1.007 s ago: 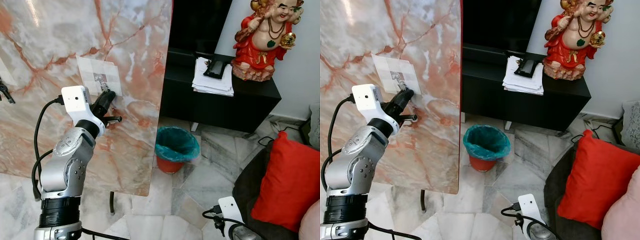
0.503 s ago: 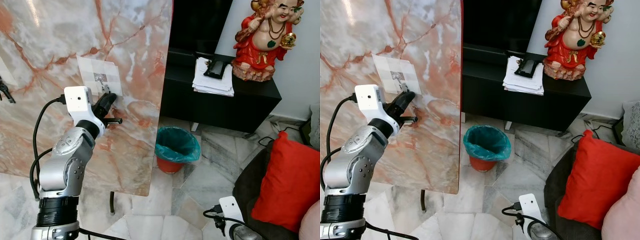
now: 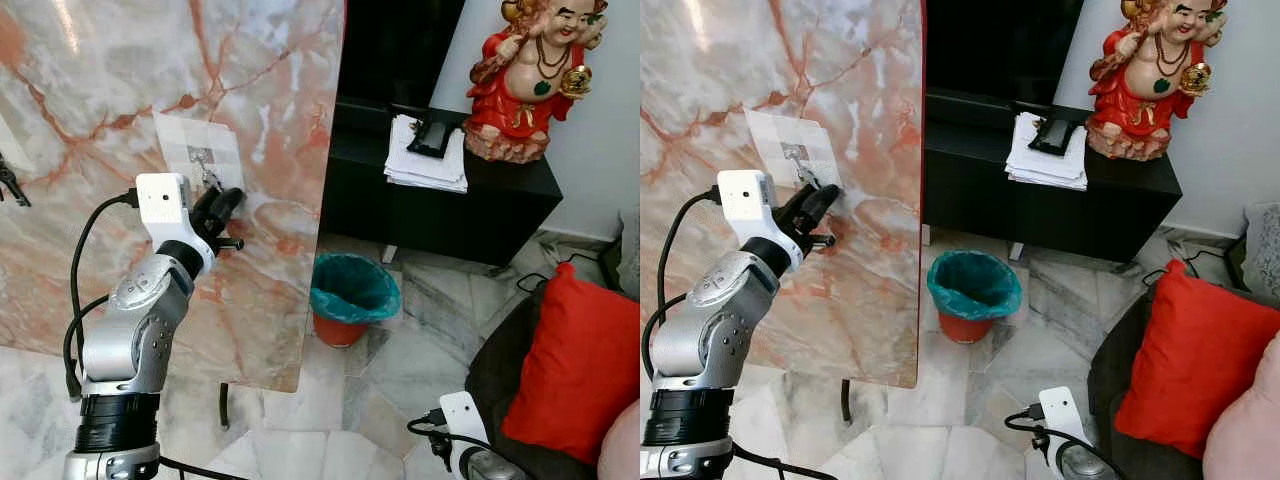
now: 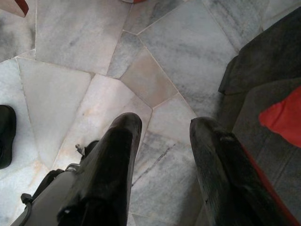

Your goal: Hang keys on a hook

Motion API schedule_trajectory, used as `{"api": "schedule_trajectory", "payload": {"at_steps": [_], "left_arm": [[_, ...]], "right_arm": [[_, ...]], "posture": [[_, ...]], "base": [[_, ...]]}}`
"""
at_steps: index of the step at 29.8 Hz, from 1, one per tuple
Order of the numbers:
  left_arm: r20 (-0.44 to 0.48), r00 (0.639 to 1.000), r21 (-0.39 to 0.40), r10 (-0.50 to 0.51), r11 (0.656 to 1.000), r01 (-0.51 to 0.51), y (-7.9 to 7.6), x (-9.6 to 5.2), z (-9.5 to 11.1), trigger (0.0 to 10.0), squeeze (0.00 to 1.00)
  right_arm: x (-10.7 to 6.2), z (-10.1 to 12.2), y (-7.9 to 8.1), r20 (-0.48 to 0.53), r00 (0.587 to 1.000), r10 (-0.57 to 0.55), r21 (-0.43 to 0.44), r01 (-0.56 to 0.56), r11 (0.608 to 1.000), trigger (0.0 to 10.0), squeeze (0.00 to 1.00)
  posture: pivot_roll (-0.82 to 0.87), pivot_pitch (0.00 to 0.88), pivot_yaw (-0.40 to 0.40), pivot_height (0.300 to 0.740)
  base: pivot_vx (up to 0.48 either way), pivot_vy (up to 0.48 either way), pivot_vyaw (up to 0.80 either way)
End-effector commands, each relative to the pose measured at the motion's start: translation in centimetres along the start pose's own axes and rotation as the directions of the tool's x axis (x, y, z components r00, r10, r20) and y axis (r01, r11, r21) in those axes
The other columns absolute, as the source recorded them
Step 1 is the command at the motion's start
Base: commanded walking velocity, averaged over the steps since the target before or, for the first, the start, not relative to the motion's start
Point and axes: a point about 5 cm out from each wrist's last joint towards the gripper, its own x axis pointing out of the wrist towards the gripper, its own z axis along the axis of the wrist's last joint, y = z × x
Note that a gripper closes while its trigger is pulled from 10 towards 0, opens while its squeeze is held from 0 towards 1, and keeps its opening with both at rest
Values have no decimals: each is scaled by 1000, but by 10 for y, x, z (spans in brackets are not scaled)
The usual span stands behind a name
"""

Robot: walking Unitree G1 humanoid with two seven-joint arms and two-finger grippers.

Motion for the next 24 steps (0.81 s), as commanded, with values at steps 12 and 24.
{"api": "schedule_trajectory", "payload": {"at_steps": [12, 24], "left_arm": [[25, 997, 8, -78, 997, 78, -12, -5, 8, 10000, 1000], [-2, 996, 25, -94, 995, 94, -13, -11, 5, 10000, 1000]], "right_arm": [[-1, -1, -7, 0, 1000, -19, 18, 19, 1000, 10000, 0], [-1, -1, -6, 0, 1000, -17, 22, 17, 1000, 10000, 0]], "posture": [[72, 76, -131, 740], [76, 77, -126, 740]], "base": [[0, 0, 0], [0, 0, 0]]}}
